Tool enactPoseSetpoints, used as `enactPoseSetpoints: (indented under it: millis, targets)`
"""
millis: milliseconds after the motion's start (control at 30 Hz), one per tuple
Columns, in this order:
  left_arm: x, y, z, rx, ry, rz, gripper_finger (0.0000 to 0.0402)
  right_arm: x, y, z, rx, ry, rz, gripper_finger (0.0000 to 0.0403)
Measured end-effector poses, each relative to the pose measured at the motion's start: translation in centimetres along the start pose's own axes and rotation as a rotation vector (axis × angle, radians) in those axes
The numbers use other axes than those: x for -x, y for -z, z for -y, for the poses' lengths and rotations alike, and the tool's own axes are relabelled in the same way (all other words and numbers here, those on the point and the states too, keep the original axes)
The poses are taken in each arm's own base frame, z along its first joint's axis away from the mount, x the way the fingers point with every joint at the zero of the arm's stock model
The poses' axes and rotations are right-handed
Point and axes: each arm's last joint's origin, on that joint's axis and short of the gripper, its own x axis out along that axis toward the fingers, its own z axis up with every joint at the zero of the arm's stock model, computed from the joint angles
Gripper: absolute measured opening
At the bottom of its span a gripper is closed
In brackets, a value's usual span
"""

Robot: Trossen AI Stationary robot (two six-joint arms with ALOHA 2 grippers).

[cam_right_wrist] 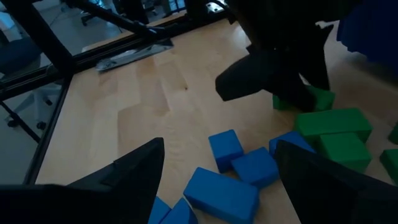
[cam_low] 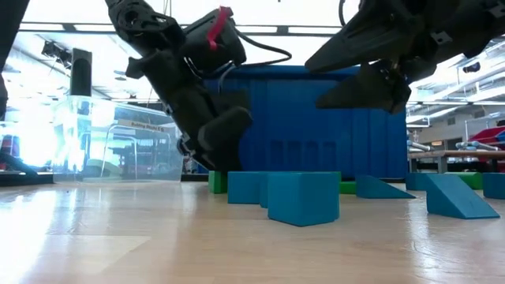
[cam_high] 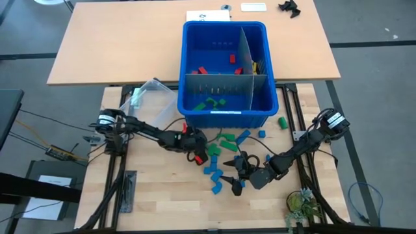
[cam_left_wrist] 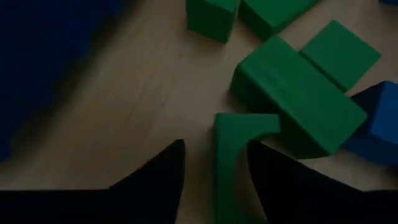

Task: Sort blocks
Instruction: Put the green block into the blue bin

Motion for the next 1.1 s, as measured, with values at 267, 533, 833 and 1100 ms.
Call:
enactPoseSetpoints:
  millis: [267, 533, 833, 1100]
  targets:
    - [0.5, -0.4, 1.3, -0.109, 0.004, -0.012, 0.0052, 0.2, 0.1, -0.1, 0.005, 0.005, 0.006, 0.0306]
    - [5.7, -3.0, 4.1, -0.29, -0.04, 0.006, 0.0049, 0.2, 0.1, -0.2, 0.004, 0.002, 0.01, 0.0306]
    - [15.5, -8.0, 3.4, -0.305, -0.023, 0.26, 0.0049, 0.7, 0.4, -0.6, 0.02, -0.005, 0.011, 0.0306]
    - [21.3, -12.7, -2.0, -0.243, -0.272, 0.573, 0.0049, 0.6, 0.3, -0.5, 0.011, -0.001, 0.013, 0.0306]
